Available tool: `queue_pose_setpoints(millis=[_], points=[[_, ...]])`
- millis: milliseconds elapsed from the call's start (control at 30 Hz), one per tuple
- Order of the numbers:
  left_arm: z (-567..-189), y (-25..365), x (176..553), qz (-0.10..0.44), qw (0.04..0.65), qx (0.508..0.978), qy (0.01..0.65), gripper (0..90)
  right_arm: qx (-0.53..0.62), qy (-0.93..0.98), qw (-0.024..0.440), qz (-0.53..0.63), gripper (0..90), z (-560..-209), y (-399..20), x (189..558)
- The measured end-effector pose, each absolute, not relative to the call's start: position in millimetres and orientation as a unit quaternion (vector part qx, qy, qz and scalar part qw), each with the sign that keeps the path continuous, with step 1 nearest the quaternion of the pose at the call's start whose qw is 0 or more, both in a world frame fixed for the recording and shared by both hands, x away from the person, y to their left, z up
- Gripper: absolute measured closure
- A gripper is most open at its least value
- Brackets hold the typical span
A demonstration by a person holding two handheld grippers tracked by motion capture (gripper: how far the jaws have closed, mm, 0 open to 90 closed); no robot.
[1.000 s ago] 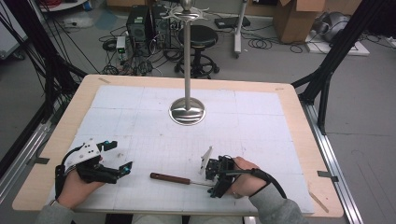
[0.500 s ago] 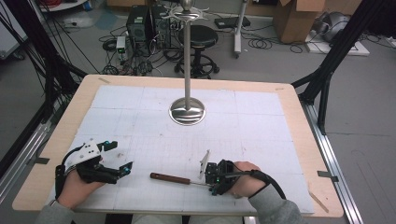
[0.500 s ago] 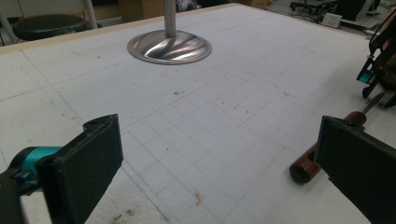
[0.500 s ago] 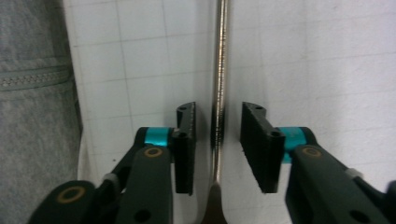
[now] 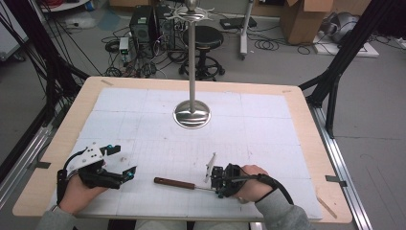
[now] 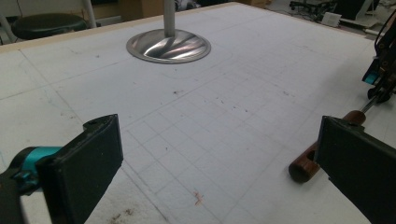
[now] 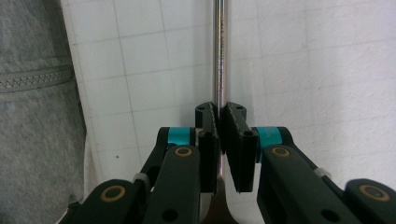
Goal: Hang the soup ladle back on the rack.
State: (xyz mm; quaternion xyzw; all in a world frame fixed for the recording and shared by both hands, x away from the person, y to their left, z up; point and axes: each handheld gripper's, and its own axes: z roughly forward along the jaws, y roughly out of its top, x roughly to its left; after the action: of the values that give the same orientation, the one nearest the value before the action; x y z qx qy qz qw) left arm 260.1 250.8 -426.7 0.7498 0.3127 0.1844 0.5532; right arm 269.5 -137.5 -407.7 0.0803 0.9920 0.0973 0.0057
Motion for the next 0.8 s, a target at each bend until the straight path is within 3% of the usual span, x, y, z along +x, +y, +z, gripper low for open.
queue_pose_setpoints(millis=[800], points=[[-424,258,261,0.195,0.564,0.731,0.329,1.7,0.094,0.982,0.009,0.165,84.6,-398,-152,277]])
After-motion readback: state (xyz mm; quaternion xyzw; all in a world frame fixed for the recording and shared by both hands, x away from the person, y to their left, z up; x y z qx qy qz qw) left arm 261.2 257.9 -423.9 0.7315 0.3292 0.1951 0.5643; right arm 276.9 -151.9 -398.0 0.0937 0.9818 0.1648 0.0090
